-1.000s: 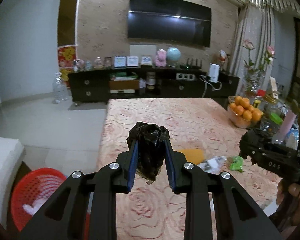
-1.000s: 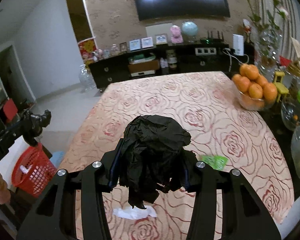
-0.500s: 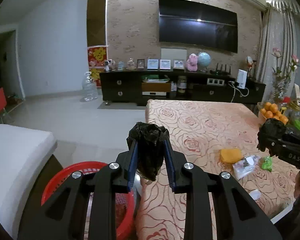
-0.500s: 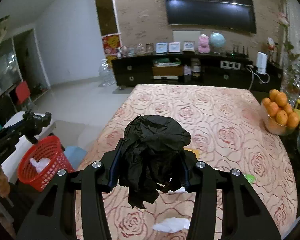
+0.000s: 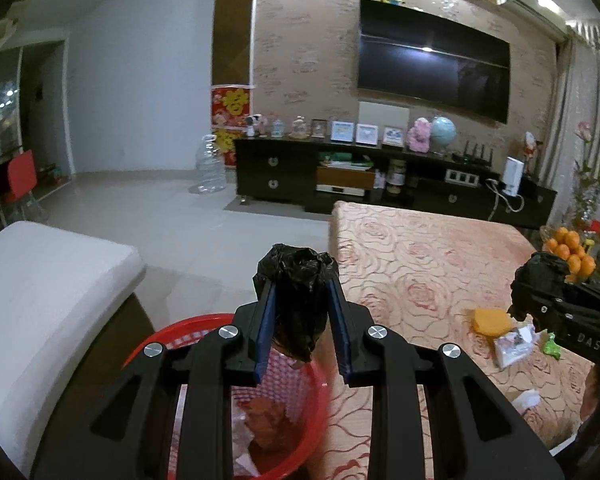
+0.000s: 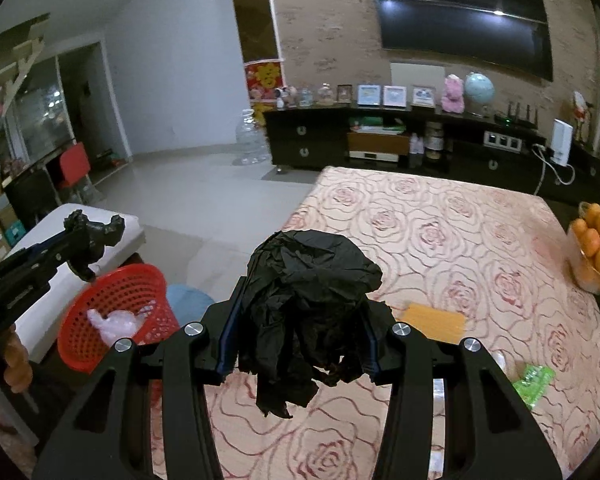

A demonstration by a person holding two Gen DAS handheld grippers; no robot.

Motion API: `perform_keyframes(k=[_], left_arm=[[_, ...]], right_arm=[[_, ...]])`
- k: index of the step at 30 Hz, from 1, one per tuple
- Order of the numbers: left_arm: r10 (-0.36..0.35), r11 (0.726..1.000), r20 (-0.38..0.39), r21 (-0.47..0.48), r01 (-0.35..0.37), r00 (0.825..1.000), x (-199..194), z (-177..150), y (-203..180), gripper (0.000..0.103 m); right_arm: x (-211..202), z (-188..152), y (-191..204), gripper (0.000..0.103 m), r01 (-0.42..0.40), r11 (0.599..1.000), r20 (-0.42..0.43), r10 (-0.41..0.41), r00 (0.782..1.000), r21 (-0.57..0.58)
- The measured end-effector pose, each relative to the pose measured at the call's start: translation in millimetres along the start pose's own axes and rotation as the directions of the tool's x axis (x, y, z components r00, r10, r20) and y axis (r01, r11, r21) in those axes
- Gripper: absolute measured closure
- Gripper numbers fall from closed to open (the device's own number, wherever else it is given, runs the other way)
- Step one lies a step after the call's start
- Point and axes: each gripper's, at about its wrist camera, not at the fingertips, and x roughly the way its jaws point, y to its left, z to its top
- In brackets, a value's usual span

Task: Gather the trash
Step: 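Carry both black bags over the red basket with both tools, then open both tools to drop the black bags into the red basket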

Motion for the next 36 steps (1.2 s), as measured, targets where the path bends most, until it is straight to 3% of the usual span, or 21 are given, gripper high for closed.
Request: perform_keyframes(k=[15, 24, 36], left_arm=[[0.12, 0.99, -0.011, -0.068, -0.12, 0.993, -13, -6, 66, 0.078], [0.154, 0.983, -0.072, -0.087, -0.16, 0.986, -6, -14, 91, 0.078], [0.163, 0.984, -0.129, -0.051, -0.171, 0.978, 5, -25, 95, 0.078]], right_arm=[[31, 14, 67, 0.057, -0.138, 0.987, -0.057, 0.134, 0.989, -0.077], [61, 28, 132, 0.057, -0.325, 0.932, -0.129, 0.307, 0.943, -0.16], [86, 10, 167, 0.056, -0.392, 0.901, -0.227, 0.349, 0.909, -0.187]])
